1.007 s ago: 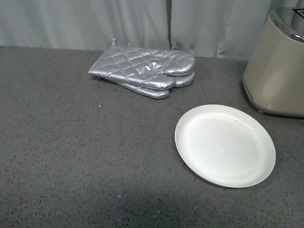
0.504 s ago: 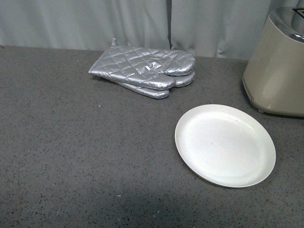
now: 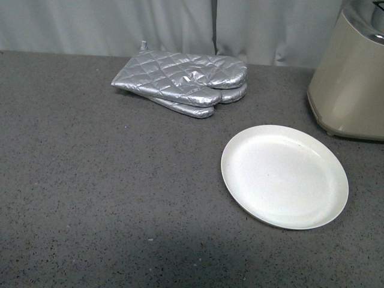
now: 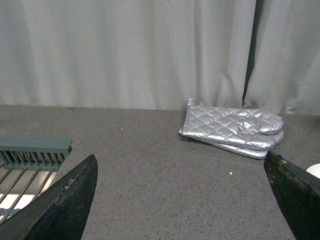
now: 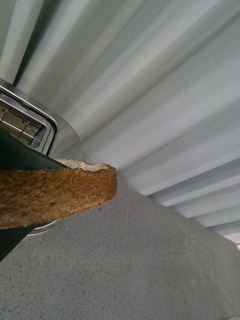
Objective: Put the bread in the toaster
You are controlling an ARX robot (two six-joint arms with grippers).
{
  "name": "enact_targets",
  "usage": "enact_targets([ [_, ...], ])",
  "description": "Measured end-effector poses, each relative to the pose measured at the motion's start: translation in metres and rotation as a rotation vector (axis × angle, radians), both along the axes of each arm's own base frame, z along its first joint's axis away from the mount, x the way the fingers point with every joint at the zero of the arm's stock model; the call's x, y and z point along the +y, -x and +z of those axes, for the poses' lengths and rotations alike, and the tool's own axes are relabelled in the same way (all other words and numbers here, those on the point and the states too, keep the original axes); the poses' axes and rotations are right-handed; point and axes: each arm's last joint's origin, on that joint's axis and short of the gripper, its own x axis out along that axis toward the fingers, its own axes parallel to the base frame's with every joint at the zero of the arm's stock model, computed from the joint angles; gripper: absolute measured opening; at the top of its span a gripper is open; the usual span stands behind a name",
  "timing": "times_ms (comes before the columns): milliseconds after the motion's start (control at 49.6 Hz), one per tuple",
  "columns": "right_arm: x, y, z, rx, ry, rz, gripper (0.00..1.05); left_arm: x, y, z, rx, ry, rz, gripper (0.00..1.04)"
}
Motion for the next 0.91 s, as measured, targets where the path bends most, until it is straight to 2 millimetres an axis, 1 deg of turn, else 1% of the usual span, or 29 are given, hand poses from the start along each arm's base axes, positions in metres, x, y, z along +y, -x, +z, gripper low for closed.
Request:
enact_targets([
  [302, 0.008, -0.008, 0.001, 0.046, 0.026, -0.038, 0.03, 0.0, 0.0, 0.0, 0.0, 0.0, 0.0, 0.98],
  [322, 0.008, -0.008, 0.0, 0.05, 0.026, -0.038, 0.05, 0.0, 0.0, 0.0, 0.0, 0.0, 0.0, 0.98],
  [342, 0.008, -0.008, 0.0, 0.053, 0.027, -0.039, 0.11, 0.0, 0.0, 0.0, 0.0, 0.0, 0.0, 0.98],
  [403, 0.009, -0.009, 0.0, 0.056, 0.029, -0.039, 0.22, 0.0, 0.0, 0.0, 0.0, 0.0, 0.0, 0.98],
  [443, 0.01, -0.01, 0.001, 0.05, 0.028, -0.034, 0.3, 0.0, 0.0, 0.0, 0.0, 0.0, 0.0, 0.98],
  [463, 0.01, -0.01, 0.001, 0.05, 0.028, -0.033, 0.32, 0.0, 0.0, 0.0, 0.0, 0.0, 0.0, 0.98],
  [624, 0.011, -0.012, 0.005, 0.051, 0.022, -0.023, 0.59, 0.0, 0.0, 0.0, 0.0, 0.0, 0.0, 0.98],
  [645, 0.011, -0.012, 0.005, 0.053, 0.021, -0.023, 0.61, 0.0, 0.0, 0.0, 0.0, 0.0, 0.0, 0.98],
  [765, 0.011, -0.015, 0.01, 0.055, 0.01, -0.028, 0.8, 0.0, 0.0, 0.0, 0.0, 0.0, 0.0, 0.98],
  [786, 0.011, -0.015, 0.01, 0.053, 0.009, -0.028, 0.82, 0.0, 0.0, 0.0, 0.0, 0.0, 0.0, 0.98],
  [826, 0.011, -0.017, 0.011, 0.052, 0.005, -0.031, 0.93, 0.0, 0.0, 0.0, 0.0, 0.0, 0.0, 0.98],
  [846, 0.011, -0.017, 0.011, 0.053, 0.003, -0.032, 0.96, 0.0, 0.0, 0.0, 0.0, 0.0, 0.0, 0.98],
  [866, 0.011, -0.017, 0.012, 0.052, 0.0, -0.033, 0.97, 0.0, 0.0, 0.0, 0.0, 0.0, 0.0, 0.98],
  [906, 0.011, -0.017, 0.012, 0.058, -0.004, -0.035, 0.95, 0.0, 0.0, 0.0, 0.0, 0.0, 0.0, 0.98],
])
